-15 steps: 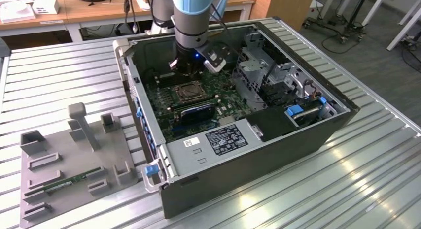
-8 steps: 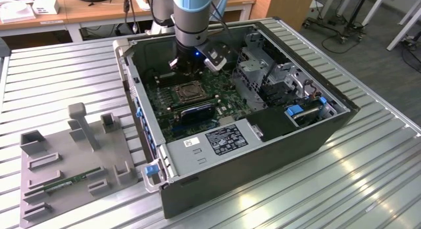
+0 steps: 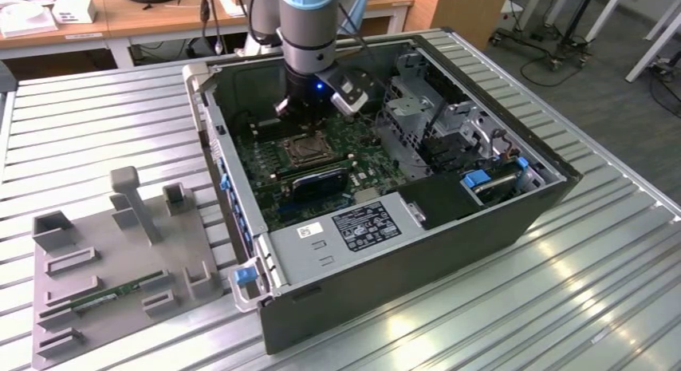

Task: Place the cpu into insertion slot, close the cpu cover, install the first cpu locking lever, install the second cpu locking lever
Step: 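Install the first cpu locking lever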

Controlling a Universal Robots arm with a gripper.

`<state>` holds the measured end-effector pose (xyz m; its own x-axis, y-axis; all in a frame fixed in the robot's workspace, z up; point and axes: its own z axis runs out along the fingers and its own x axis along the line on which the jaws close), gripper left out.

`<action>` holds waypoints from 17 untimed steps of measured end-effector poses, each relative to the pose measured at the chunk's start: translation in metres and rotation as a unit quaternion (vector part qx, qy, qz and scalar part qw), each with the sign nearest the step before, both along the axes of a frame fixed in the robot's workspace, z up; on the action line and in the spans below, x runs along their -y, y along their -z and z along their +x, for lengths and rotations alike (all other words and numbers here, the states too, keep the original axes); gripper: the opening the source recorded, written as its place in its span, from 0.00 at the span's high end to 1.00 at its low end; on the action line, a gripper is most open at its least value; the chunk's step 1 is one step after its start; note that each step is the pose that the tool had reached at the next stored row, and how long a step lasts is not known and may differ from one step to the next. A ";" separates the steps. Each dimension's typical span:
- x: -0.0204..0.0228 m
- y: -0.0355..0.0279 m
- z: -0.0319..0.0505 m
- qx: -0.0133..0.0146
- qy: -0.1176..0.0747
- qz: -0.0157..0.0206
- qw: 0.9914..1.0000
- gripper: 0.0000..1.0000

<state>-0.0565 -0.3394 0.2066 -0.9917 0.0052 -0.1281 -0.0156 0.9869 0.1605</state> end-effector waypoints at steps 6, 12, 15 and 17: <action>0.0000 0.0000 0.0000 -0.019 0.002 -0.048 0.999 0.89; 0.0000 0.0006 -0.0003 -0.021 0.003 -0.052 0.998 0.89; 0.0000 0.0009 -0.0004 -0.021 0.002 -0.052 0.998 0.89; 0.0000 0.0009 -0.0004 -0.021 0.003 -0.052 0.998 0.89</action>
<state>-0.0569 -0.3394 0.2057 -0.9962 -0.0009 -0.0869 -0.0060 0.9983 0.0581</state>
